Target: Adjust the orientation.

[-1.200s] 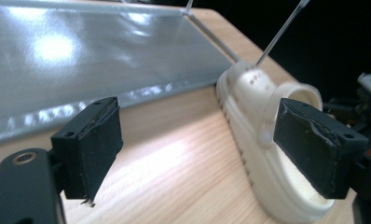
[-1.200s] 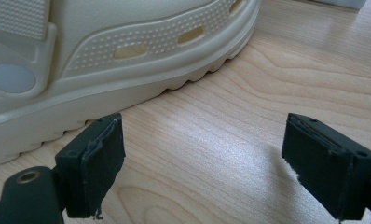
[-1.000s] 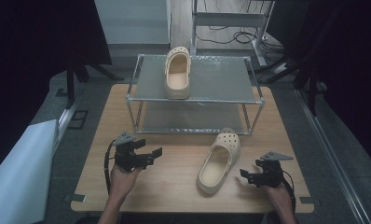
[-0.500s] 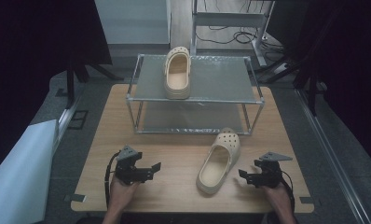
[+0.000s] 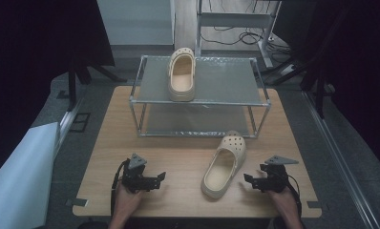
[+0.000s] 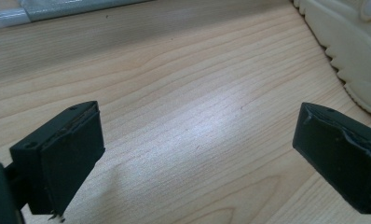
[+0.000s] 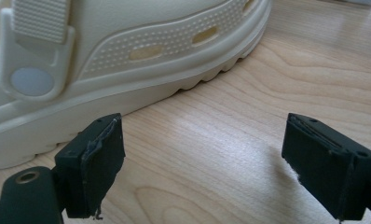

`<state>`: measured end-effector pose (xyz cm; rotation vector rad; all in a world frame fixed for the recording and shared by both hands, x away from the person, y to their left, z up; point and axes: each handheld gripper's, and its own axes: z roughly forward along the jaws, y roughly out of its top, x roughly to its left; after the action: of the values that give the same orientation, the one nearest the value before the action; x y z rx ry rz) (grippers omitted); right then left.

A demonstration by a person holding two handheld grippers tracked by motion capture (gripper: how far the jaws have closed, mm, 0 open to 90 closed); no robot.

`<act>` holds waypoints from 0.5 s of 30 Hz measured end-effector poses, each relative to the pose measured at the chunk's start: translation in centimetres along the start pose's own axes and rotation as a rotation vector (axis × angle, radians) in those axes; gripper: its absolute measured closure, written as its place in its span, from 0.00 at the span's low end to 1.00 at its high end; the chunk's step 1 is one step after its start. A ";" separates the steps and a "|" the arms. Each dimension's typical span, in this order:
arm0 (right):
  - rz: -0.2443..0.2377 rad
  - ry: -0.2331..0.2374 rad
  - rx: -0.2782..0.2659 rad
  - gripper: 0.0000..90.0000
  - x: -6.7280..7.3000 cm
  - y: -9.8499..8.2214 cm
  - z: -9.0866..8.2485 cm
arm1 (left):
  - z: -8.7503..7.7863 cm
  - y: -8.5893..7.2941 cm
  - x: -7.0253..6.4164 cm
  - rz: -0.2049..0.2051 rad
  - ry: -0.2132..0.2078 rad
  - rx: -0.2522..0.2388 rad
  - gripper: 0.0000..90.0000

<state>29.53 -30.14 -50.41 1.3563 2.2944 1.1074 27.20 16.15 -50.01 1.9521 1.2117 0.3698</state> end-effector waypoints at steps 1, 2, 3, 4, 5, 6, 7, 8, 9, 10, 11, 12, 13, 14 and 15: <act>0.004 0.002 -0.002 0.14 0.1 0.0 -0.1 | 0.0 0.0 0.0 0.000 0.002 0.003 0.02; 0.007 0.005 0.000 0.14 0.3 0.0 -0.2 | 0.0 -0.1 0.0 -0.001 0.005 0.004 0.02; 0.012 0.003 0.002 0.14 0.4 0.1 -0.3 | 0.0 -0.1 0.0 -0.001 0.006 0.004 0.01; 0.010 -0.001 0.001 0.14 0.6 0.2 -0.5 | -0.1 0.0 0.0 0.001 0.009 0.002 0.01; 0.012 -0.001 -0.002 0.14 0.8 0.3 -0.7 | -0.2 0.0 0.0 0.001 0.014 0.000 0.01; 0.014 -0.002 -0.003 0.13 1.0 0.5 -0.9 | -0.2 0.0 0.0 0.001 0.014 0.000 0.01; 0.016 -0.006 -0.008 0.12 1.3 0.7 -1.2 | -0.3 0.0 0.2 -0.009 0.013 -0.005 0.01; 0.015 -0.005 -0.013 0.12 1.5 0.8 -1.4 | -0.4 0.0 0.3 -0.016 0.012 -0.006 0.01; 0.012 -0.001 -0.016 0.11 1.8 1.1 -1.6 | -0.4 -0.1 0.4 -0.023 0.010 -0.007 0.01; 0.011 0.002 -0.015 0.10 2.1 1.3 -1.7 | -0.4 -0.1 0.5 -0.027 0.007 -0.007 0.01; 0.003 0.004 -0.014 0.09 2.5 1.5 -1.8 | -0.4 -0.1 0.6 -0.031 0.002 -0.007 0.01; -0.004 0.007 -0.017 0.09 2.8 1.6 -1.9 | -0.5 -0.1 0.7 -0.032 -0.001 -0.009 0.01; -0.005 0.016 -0.018 0.08 3.1 1.8 -2.0 | -0.5 0.0 0.7 -0.035 -0.002 -0.012 0.01; -0.001 0.026 -0.017 0.07 3.4 2.0 -2.0 | -0.5 0.0 0.7 -0.037 -0.003 -0.014 0.01; -0.002 0.030 -0.018 0.06 3.7 2.1 -2.0 | -0.5 0.0 0.7 -0.038 -0.006 -0.015 0.01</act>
<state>27.80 -27.47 -46.99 1.3394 2.3002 1.1527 27.23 16.96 -49.84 1.9131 1.2367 0.3526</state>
